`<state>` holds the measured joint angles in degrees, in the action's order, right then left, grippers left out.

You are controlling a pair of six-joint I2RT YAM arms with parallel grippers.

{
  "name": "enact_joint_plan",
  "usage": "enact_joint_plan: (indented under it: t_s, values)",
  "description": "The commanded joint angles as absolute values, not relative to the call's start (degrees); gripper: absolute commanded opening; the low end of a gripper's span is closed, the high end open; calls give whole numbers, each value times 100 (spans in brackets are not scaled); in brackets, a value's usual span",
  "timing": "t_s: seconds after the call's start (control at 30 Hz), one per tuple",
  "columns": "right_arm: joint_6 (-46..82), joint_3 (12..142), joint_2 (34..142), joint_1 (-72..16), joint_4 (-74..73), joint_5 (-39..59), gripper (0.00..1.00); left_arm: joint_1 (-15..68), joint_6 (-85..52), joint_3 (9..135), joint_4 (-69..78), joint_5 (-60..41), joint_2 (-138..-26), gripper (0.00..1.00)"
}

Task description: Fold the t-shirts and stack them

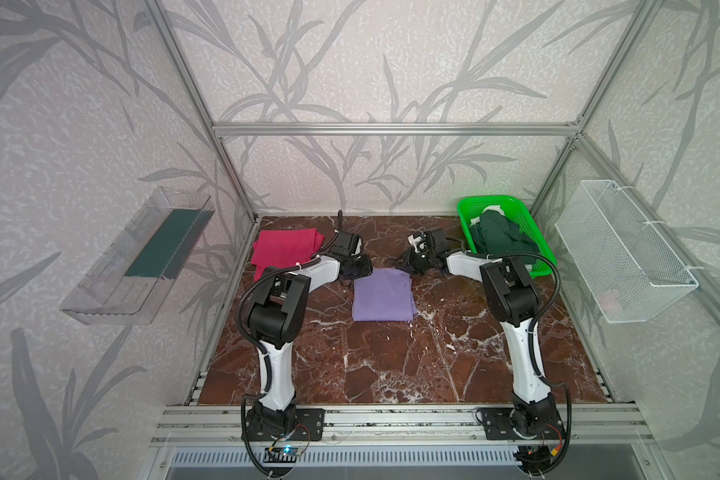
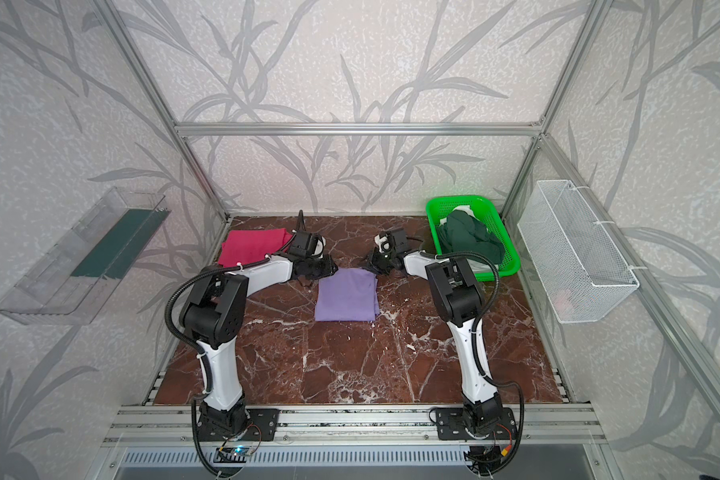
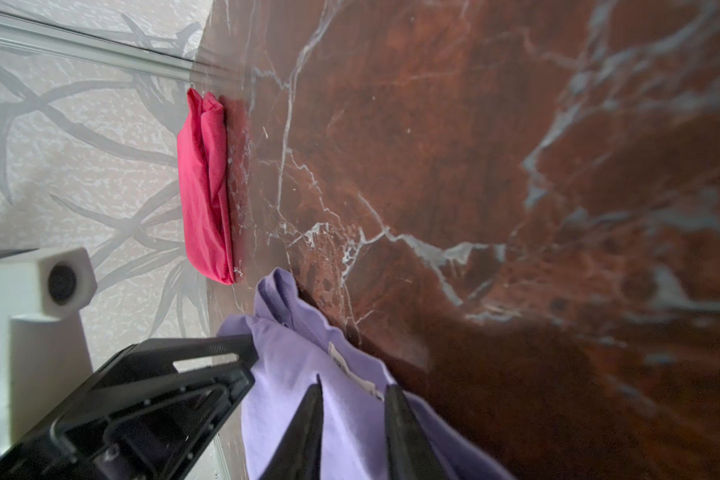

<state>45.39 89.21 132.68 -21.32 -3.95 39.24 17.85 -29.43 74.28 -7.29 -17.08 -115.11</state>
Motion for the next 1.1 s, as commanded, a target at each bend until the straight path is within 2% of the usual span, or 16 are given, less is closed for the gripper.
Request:
enact_joint_plan:
  t_s: [0.0,0.27,0.47,0.57,0.63,0.7,0.8,1.07]
  values:
    - [4404,8992,13420,-2035,-238,3989,27,1573,-3035,7455,-413,-1795,-11615,30]
    - [4116,8929,13571,-1971,11,3854,27,1355,-3061,7150,491,-2530,-11759,30]
    - [3927,8950,13250,-1969,116,3789,27,1327,-2911,6912,192,-2198,-11385,31]
    - [3749,9051,12933,-1969,328,3689,29,1327,-2986,6635,-245,-1941,-10921,43]
    - [3697,9145,12707,-1969,534,3650,31,1336,-2964,6362,-529,-2074,-10650,54]
    - [3489,9152,12455,-1969,644,3620,32,1340,-2925,6076,-671,-2345,-10413,60]
    - [3379,8958,12003,-1969,712,3525,37,1369,-2822,5694,-794,-2632,-10102,62]
    - [2622,7411,10371,-2095,1296,2908,65,1553,-2436,5765,-1053,-2798,-10315,65]
